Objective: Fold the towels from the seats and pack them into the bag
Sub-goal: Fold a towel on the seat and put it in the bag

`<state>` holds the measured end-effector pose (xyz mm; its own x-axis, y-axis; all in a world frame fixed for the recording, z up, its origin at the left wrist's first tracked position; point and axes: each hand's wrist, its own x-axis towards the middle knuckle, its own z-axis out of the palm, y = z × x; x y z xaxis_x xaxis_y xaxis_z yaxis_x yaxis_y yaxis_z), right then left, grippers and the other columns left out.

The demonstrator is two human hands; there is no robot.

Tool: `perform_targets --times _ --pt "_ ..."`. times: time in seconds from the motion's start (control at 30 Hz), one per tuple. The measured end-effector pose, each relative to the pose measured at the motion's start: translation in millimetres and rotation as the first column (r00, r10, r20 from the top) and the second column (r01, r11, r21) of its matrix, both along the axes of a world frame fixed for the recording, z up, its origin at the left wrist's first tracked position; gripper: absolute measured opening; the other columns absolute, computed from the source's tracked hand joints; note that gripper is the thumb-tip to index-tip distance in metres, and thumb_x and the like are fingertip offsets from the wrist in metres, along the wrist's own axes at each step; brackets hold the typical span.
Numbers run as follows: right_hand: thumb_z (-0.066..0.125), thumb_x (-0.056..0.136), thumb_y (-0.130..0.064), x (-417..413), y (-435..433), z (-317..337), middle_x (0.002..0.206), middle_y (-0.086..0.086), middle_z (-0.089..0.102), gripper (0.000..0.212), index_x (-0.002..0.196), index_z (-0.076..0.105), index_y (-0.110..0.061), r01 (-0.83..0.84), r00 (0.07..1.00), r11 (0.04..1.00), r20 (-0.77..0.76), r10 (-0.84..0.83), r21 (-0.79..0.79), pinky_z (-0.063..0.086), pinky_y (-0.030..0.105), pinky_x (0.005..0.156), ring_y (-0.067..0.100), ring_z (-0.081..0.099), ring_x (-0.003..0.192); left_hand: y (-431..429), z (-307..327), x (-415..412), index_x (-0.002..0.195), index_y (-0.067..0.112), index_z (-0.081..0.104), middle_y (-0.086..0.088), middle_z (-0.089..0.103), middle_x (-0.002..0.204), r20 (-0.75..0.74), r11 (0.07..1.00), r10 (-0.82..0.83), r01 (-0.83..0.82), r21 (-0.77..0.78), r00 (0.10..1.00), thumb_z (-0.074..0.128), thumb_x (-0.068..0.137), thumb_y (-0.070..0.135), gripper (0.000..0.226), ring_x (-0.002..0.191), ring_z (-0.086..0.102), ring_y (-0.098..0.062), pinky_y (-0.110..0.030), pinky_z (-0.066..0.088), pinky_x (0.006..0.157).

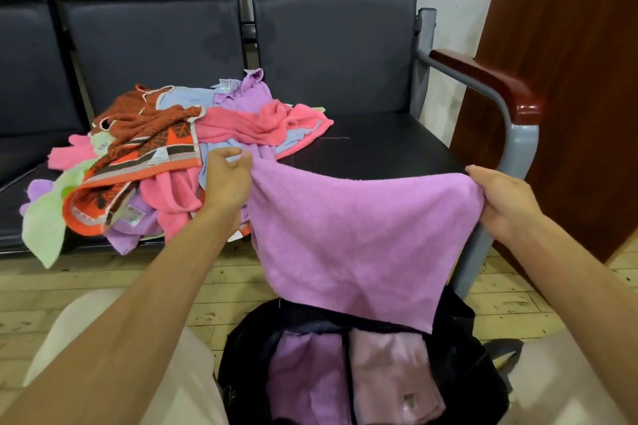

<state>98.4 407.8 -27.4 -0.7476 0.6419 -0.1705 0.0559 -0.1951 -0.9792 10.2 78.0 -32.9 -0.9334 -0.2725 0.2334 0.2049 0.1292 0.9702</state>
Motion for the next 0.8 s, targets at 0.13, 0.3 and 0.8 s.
perform_targets --times 0.13,0.3,0.8 --pt "0.046 0.101 -0.013 0.7 -0.4 2.7 0.12 -0.002 0.059 0.026 0.112 0.069 -0.016 0.026 0.999 0.973 0.012 -0.03 0.23 0.047 0.041 0.099 0.024 0.053 0.117 3.5 2.0 5.2 0.097 0.012 0.064 0.001 0.059 0.083 0.053 0.999 -0.043 0.042 0.025 0.998 0.052 0.097 0.01 0.013 0.071 0.052 -0.007 -0.013 0.046 0.057" --pt "0.05 0.1 -0.015 1.0 4.0 17.9 0.123 0.0 0.061 0.023 0.11 0.07 -0.013 0.041 0.998 0.943 -0.048 -0.027 0.329 0.043 0.041 0.104 0.023 0.05 0.12 -1.1 20.3 4.2 0.104 0.007 0.068 -0.007 0.065 0.1 0.125 0.994 -0.11 0.11 0.007 0.986 0.058 0.093 0.007 0.015 0.094 0.057 -0.017 -0.028 0.047 0.083" --pt "0.074 0.082 -0.01 11.7 12.7 99.2 0.116 0.012 0.066 0.031 0.112 0.07 -0.005 0.047 0.998 0.707 -0.002 -0.065 0.706 0.045 0.038 0.1 0.029 0.058 0.114 -6.1 123.5 11.8 0.08 0.003 0.076 -0.024 0.065 0.074 -0.167 0.685 -0.068 -0.076 -0.725 0.984 0.067 0.078 0.005 0.009 0.069 0.056 -0.03 -0.032 0.041 0.061"
